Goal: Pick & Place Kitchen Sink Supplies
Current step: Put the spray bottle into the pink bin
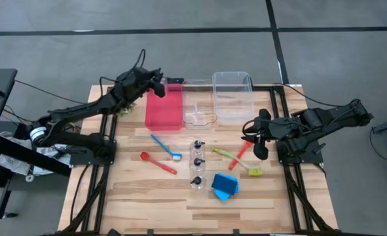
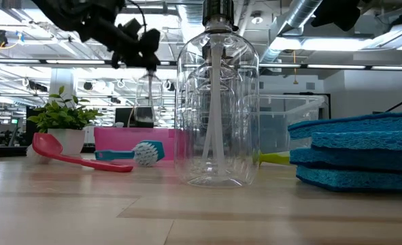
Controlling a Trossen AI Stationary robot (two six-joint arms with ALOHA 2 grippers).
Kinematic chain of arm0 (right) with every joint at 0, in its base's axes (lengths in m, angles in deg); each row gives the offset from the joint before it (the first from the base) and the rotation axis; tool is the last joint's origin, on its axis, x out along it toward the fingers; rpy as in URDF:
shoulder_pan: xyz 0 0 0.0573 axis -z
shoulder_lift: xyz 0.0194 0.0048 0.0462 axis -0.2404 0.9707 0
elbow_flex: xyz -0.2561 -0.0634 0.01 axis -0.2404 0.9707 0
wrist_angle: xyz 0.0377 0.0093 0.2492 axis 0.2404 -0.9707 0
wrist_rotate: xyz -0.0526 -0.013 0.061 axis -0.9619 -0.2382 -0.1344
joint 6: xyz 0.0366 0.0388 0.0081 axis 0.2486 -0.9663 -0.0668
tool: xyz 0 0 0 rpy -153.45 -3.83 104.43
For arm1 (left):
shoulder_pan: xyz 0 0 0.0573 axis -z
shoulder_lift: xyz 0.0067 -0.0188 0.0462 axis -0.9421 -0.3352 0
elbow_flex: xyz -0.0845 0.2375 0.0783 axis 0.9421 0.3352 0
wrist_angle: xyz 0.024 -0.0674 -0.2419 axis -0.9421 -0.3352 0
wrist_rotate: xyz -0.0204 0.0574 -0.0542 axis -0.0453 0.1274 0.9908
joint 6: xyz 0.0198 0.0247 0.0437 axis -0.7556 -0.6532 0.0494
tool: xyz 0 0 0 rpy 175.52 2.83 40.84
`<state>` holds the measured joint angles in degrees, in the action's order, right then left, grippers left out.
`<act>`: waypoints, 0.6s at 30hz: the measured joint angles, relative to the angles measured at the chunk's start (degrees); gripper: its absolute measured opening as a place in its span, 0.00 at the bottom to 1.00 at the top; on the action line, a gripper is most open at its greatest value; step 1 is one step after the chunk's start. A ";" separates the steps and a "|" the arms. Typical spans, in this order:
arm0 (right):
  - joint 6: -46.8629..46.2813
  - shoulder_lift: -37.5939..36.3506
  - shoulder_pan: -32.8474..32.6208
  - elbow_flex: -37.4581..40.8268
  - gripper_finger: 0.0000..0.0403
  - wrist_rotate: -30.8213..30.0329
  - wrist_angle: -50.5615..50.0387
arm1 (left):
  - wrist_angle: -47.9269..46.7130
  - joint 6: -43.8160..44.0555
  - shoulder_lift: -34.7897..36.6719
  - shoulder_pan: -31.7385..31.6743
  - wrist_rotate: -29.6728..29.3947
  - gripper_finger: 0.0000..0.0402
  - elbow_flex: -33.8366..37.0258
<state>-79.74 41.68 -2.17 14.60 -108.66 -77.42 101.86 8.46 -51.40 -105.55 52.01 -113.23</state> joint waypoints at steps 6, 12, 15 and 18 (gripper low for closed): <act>0.00 0.00 0.00 0.00 0.30 0.00 0.00 | -0.13 3.16 -3.95 -1.34 0.00 0.36 0.00; 0.00 0.02 0.00 -0.02 0.30 0.00 0.00 | -0.13 3.18 -5.69 -2.70 -0.01 0.36 0.00; 0.00 0.01 0.00 0.00 0.30 0.00 0.00 | 0.41 3.19 -5.58 -3.57 0.28 0.36 0.98; 0.00 0.00 0.00 0.00 0.30 0.00 0.00 | 1.44 3.50 -5.34 -4.53 2.09 0.36 3.16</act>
<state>-79.74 41.68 -2.17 14.60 -108.66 -77.42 103.30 11.97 -56.74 -110.08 54.11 -110.07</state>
